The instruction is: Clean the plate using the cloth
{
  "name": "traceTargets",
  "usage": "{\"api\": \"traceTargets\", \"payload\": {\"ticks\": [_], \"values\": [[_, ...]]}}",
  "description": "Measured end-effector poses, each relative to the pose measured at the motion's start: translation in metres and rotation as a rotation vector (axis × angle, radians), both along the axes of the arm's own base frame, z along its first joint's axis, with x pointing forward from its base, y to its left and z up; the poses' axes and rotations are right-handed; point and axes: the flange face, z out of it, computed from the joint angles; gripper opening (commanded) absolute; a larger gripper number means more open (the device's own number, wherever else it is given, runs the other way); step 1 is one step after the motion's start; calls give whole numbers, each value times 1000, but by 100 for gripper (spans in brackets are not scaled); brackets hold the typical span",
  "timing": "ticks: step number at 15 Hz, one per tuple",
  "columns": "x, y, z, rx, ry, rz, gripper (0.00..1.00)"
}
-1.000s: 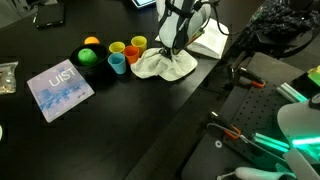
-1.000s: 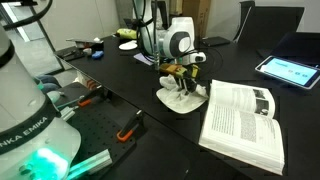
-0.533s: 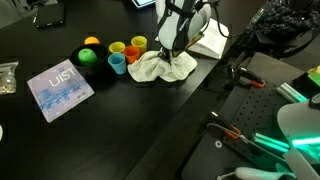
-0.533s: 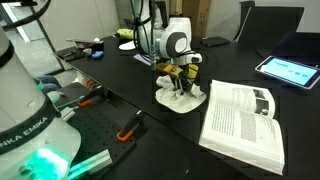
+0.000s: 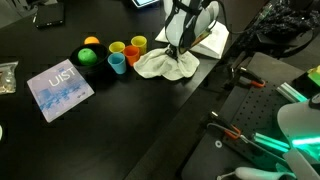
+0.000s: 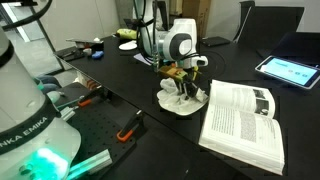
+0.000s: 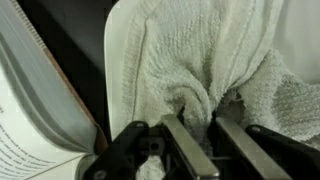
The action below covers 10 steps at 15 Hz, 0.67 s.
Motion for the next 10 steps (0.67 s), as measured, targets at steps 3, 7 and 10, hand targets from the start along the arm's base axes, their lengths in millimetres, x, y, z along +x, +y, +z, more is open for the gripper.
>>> {"api": "traceTargets", "payload": {"ticks": [3, 7, 10], "values": [[-5, 10, 0, 17, 10, 22, 4], [-14, 37, 0, 62, 26, 64, 4], [-17, 46, 1, 80, 30, 78, 4]]}}
